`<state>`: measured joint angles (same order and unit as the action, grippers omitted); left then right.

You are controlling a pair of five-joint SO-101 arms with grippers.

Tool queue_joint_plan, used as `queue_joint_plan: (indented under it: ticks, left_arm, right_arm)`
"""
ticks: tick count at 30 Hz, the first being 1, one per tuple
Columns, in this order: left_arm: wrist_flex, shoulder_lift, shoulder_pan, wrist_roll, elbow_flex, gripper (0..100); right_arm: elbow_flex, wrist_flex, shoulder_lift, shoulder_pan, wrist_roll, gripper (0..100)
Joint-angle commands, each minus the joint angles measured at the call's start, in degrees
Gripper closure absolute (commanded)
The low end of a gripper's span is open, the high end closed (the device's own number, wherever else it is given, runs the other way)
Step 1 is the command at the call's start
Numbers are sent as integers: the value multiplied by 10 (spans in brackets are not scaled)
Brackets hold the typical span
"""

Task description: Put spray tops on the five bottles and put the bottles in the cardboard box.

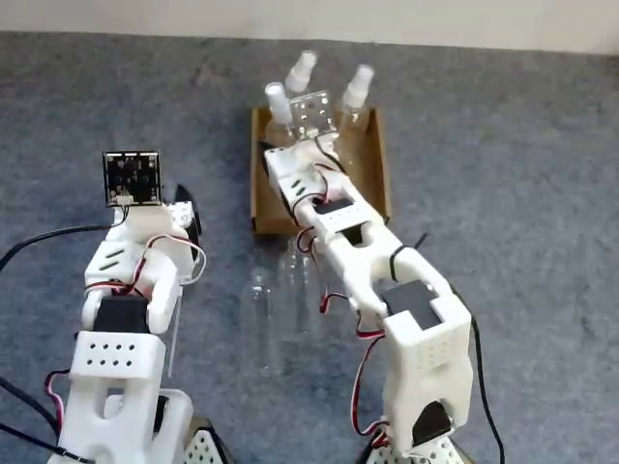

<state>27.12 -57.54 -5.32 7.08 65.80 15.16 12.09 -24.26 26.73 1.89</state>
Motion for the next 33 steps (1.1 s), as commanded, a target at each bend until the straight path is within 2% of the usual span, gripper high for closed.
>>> queue_joint_plan:
  ticks: [1, 9, 22, 27, 33]
  left_arm:
    - [-12, 1, -3, 4, -20, 995]
    - [-13, 1, -3, 4, -20, 995]
    - [-13, 1, -3, 4, -20, 995]
    - [-13, 1, -3, 4, -20, 995]
    - [-13, 1, -3, 4, -20, 995]
  right_arm:
    - [-35, 13, 14, 9, -6, 906]
    - [-34, 11, 14, 11, -7, 903]
    - [-34, -58, 57, 20, -6, 902]
    - [-34, -68, 57, 29, -6, 832]
    - [-34, -68, 58, 28, -5, 827]
